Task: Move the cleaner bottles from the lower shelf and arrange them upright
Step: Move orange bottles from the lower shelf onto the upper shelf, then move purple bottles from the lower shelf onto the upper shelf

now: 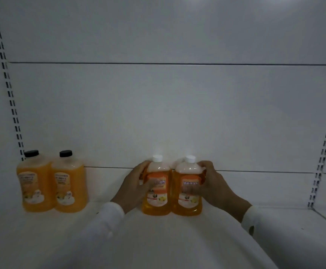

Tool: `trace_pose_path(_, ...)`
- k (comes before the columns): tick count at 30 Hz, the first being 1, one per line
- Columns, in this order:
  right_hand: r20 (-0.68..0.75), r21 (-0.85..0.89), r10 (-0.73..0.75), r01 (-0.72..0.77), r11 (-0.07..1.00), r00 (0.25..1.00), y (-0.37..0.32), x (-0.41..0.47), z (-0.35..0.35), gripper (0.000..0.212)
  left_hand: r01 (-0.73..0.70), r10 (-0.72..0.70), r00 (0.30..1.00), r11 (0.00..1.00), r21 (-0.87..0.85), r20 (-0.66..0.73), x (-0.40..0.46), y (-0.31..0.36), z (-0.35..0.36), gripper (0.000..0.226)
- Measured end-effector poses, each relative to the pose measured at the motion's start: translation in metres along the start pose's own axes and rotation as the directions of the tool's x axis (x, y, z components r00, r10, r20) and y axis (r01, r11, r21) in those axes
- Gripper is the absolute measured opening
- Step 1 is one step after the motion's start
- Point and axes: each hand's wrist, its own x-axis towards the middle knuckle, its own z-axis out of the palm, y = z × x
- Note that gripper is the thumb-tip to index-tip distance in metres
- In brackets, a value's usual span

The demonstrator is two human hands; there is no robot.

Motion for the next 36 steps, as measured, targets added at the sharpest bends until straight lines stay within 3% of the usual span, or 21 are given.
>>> trace_pose_path(9, 0.009, -0.149, 0.011, -0.01, 0.989, 1.0, -0.009, -0.002, -0.002, 0.077, 0.059, -0.06, 0.998, 0.998, 0.027, 0.008, -0.003, 0.003, 0.0, 0.054)
trace_pose_path(14, 0.032, -0.25, 0.046, -0.036, 0.968, 0.998, -0.021, -0.012, -0.01, 0.087, 0.051, -0.072, 0.995, 0.961, 0.27, 0.069, -0.004, 0.02, -0.01, 0.063)
trace_pose_path(18, -0.014, -0.452, 0.033, -0.036, 0.891, 0.999, -0.034, -0.027, -0.038, 0.08, -0.06, 0.089, 0.995, 0.87, 0.489, -0.034, -0.015, 0.053, -0.014, 0.057)
trace_pose_path(20, -0.031, -0.546, 0.036, -0.047, 0.837, 0.999, -0.039, -0.039, -0.062, 0.079, -0.142, 0.131, 0.99, 0.826, 0.546, 0.06, -0.022, 0.075, -0.003, 0.05)
trace_pose_path(26, -0.074, -0.611, 0.075, -0.105, 0.785, 0.994, -0.026, -0.112, -0.151, 0.073, -0.34, 0.088, 0.901, 0.752, 0.565, 0.426, -0.044, 0.135, 0.087, 0.059)
trace_pose_path(30, -0.183, -0.612, 0.12, -0.209, 0.763, 0.976, 0.004, -0.187, -0.221, 0.072, -0.43, 0.134, 0.842, 0.752, 0.5, 0.522, -0.067, 0.184, 0.176, 0.065)
trace_pose_path(36, -0.334, -0.592, 0.231, -0.394, 0.703, 0.914, 0.062, -0.324, -0.324, 0.069, -0.511, 0.268, 0.745, 0.818, 0.265, 0.611, -0.13, 0.269, 0.322, 0.063)
